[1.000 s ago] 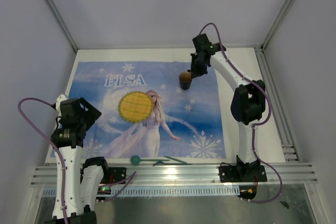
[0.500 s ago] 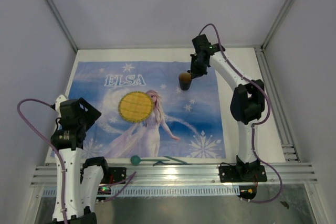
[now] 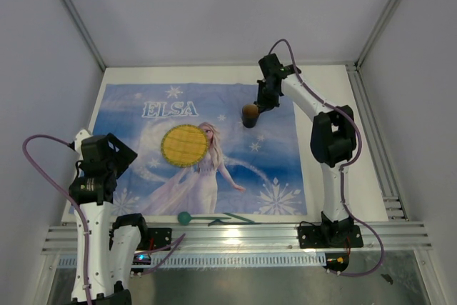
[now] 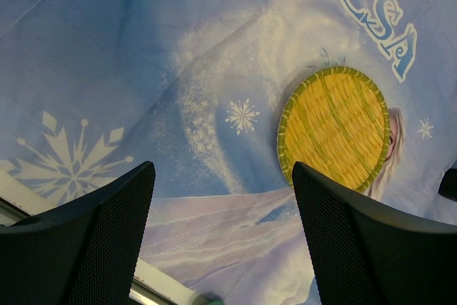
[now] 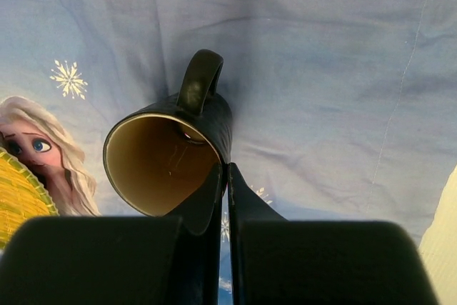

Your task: Set the dinner table for one person

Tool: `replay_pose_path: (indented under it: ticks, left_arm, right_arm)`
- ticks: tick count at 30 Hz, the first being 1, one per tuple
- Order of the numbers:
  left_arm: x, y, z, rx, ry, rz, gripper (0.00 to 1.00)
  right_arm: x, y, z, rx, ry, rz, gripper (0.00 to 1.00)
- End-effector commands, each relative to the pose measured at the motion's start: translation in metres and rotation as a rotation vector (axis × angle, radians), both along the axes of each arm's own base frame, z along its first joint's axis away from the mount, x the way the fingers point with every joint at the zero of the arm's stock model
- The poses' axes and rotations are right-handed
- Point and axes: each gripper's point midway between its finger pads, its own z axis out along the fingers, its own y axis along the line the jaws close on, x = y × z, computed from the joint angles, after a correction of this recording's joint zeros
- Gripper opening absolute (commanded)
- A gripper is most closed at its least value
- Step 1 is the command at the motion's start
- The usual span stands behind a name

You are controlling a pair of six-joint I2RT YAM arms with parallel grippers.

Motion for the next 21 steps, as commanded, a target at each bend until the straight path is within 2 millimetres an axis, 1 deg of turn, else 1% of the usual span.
replay_pose_path:
  ticks: [1, 3, 4, 5, 7, 9, 13, 21]
  left_arm:
    - [0.002, 0.003, 0.007, 0.012, -0.032, 0.017, 0.81]
    - [0.003, 0.003, 0.006, 0.012, -0.030, 0.018, 0.81]
    - [0.003, 0.003, 0.006, 0.012, -0.031, 0.018, 0.81]
    - [0.003, 0.003, 0.005, 0.010, -0.028, 0.017, 0.81]
    - [0.004, 0.003, 0.005, 0.010, -0.029, 0.019, 0.81]
    - [0.004, 0.003, 0.006, 0.010, -0.031, 0.018, 0.81]
    - [0.004, 0.002, 0.005, 0.009, -0.031, 0.015, 0.81]
    - [0.005, 0.002, 0.005, 0.006, -0.033, 0.011, 0.81]
  right_arm:
    - [0.007, 0.013, 0.000, 0.031, -0.029, 0.009, 0.03]
    - [0.008, 0.012, 0.001, 0.027, -0.033, 0.014, 0.04]
    - [0.008, 0.011, 0.001, 0.024, -0.031, 0.013, 0.09]
    - [0.008, 0.010, 0.001, 0.018, -0.032, 0.013, 0.23]
    - [0.007, 0.007, -0.001, 0.000, -0.026, 0.011, 0.35]
    - [0.004, 0.004, -0.004, -0.013, -0.013, 0.010, 0.41]
    - [0.001, 0.003, -0.007, -0.023, -0.004, 0.014, 0.43]
    - [0.002, 0.002, -0.004, -0.025, -0.008, 0.020, 0.43]
